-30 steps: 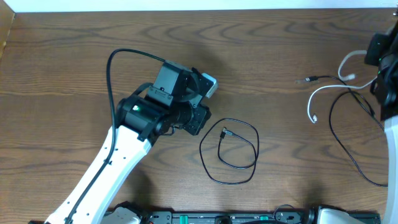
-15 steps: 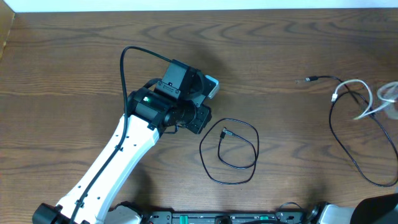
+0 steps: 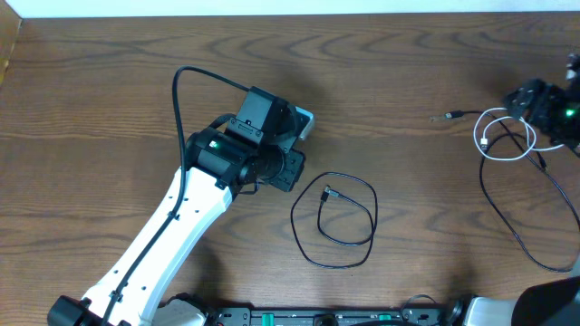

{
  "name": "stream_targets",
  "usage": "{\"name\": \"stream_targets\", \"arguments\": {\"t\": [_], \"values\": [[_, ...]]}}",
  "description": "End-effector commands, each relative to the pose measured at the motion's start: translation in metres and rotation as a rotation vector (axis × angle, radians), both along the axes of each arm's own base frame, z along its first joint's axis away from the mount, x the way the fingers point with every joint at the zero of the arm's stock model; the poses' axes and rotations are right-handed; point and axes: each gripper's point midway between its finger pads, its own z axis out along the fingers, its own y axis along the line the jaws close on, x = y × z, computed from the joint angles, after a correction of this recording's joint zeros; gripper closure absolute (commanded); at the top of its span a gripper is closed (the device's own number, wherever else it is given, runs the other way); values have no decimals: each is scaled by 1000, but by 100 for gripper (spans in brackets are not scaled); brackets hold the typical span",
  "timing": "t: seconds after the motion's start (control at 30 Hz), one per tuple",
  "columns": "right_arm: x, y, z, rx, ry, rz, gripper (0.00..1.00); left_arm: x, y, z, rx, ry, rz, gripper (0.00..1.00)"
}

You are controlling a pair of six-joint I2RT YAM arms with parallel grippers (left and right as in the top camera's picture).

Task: Untangle cables
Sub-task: 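Release the white cable at the right and withdraw the right gripper, then move both grippers toward the remaining black cable loop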

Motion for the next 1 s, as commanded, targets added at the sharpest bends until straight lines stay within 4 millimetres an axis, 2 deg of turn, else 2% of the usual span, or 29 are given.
{"name": "stream_targets", "arguments": {"t": [0.0,0.2,0.27,0.4,0.43,0.47,0.57,0.73,0.83,0.97], "values": [[-1,32,-15,14,47,162,10,16,24,-5,92,-24,199,65],[-15,87,-48,33,191,376,8,25,41,-7,124,-34,331,62],[-23,111,-64,46,268,469,8,27,50,-10,128,-19,391,60],[-36,141,-86,65,376,577,9,28,60,-17,130,3,441,57],[-38,145,-89,65,388,594,9,28,60,-17,130,6,443,56],[-43,157,-99,68,430,650,11,27,61,-17,131,9,443,53],[-53,177,-118,71,501,740,11,25,61,-18,134,18,441,52],[-64,202,-144,73,592,824,10,19,64,-25,156,46,438,52],[-70,213,-158,76,644,856,11,15,65,-36,176,75,436,52],[-79,225,-170,72,691,898,11,1,53,-55,134,177,394,52]]}}
